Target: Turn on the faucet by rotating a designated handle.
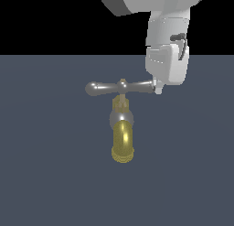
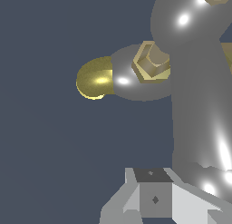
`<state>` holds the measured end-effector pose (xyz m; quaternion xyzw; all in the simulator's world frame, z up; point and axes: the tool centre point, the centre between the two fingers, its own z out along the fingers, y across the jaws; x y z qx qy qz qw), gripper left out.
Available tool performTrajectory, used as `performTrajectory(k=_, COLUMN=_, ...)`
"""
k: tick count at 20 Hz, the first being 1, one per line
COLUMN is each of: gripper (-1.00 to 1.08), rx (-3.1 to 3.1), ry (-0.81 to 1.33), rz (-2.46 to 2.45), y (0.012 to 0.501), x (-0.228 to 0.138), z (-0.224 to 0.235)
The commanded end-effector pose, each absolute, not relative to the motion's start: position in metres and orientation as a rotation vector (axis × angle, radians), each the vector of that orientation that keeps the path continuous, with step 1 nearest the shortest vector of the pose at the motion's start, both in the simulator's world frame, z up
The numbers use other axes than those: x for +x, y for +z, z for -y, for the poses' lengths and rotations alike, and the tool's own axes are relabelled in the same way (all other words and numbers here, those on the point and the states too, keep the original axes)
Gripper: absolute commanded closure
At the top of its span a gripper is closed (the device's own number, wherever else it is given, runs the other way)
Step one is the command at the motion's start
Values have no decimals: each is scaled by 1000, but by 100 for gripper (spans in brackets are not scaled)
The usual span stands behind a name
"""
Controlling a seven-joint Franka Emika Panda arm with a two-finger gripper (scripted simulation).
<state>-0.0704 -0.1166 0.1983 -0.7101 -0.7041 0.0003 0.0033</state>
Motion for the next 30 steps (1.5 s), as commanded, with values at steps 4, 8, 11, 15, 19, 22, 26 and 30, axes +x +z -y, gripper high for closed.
performTrajectory(k=4, gripper=108, rx=-2229, ry=0, rz=2214, y=198, x=-53, z=119)
performTrajectory(k=8, gripper=108, rx=-2229, ry=0, rz=2214, y=198, x=-42, z=120)
performTrajectory(k=11, gripper=108, rx=-2229, ry=0, rz=2214, y=198, x=-34, z=121)
performTrajectory(k=15, gripper=108, rx=-2228, ry=0, rz=2214, y=198, x=-24, z=123)
performTrajectory(k=19, gripper=108, rx=-2239, ry=9, rz=2196, y=196, x=-24, z=125)
performTrajectory(k=22, gripper=108, rx=-2237, ry=8, rz=2198, y=196, x=-14, z=117)
performTrajectory(k=26, gripper=108, rx=-2235, ry=6, rz=2202, y=197, x=0, z=107)
performTrajectory(k=30, gripper=108, rx=-2233, ry=4, rz=2205, y=197, x=14, z=97)
